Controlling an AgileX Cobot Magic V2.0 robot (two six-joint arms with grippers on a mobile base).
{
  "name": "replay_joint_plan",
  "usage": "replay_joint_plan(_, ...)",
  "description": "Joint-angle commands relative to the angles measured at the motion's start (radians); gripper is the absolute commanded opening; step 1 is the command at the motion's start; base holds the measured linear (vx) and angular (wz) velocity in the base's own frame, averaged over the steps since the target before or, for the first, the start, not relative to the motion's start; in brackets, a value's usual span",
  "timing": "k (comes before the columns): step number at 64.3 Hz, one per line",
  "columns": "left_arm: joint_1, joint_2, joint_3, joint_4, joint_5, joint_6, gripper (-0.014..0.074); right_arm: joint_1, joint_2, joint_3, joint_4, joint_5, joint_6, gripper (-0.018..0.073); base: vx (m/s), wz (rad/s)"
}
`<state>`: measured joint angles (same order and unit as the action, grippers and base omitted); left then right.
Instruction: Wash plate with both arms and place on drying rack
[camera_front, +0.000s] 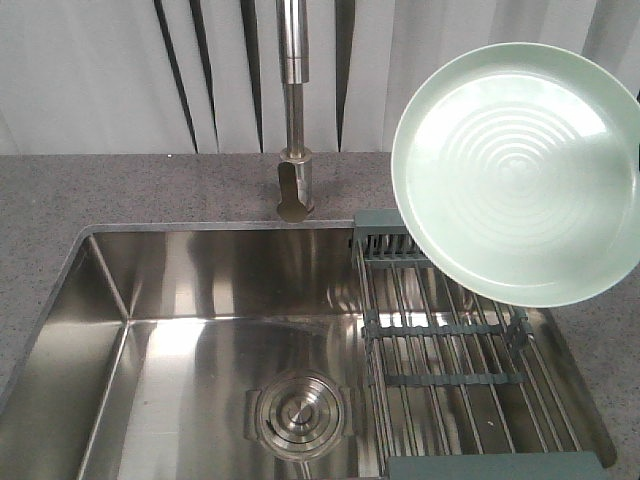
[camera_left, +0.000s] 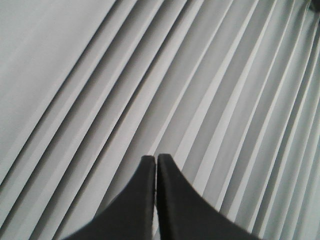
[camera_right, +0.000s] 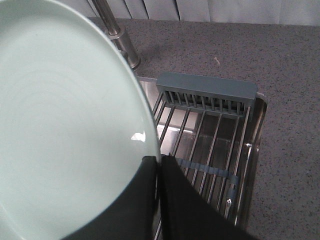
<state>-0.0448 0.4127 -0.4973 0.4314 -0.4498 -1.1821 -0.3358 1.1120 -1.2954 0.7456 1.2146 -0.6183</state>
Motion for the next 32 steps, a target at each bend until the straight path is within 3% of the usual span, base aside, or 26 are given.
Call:
replay_joint_plan(1,-0.006,0.155,-0.123,0.149,-0.080,-0.045,0.0012,-0.006,-0.016,-0.023,0.052,-0.048,-0.004,-0.0006,0.00,0.00)
replay_joint_plan(6,-0.006,0.291,-0.202,0.281,-0.125,-0.102,0.0041,-0.006,-0.016,-0.023,0.052,-0.047,-0.004,-0.0006,0.00,0.00)
replay_joint_plan(15,-0.006,0.523,-0.324,0.467,-0.227,-0.295,0.0157,-0.006,-0.016,-0.023,0.052,-0.047,-0.004,-0.0006,0.00,0.00)
replay_joint_plan(23,-0.006,0.719,-0.433,0.578,-0.319,-0.431,0.0325,-0.006,-0.016,-0.023,0.052,-0.047,-0.004,-0.0006,0.00,0.00)
replay_joint_plan(32,-0.006,0.900,-0.545,0.635,-0.435,-0.558,0.0461,-0.006,-0.016,-0.023,0.051,-0.044,-0.004,-0.0006,0.00,0.00)
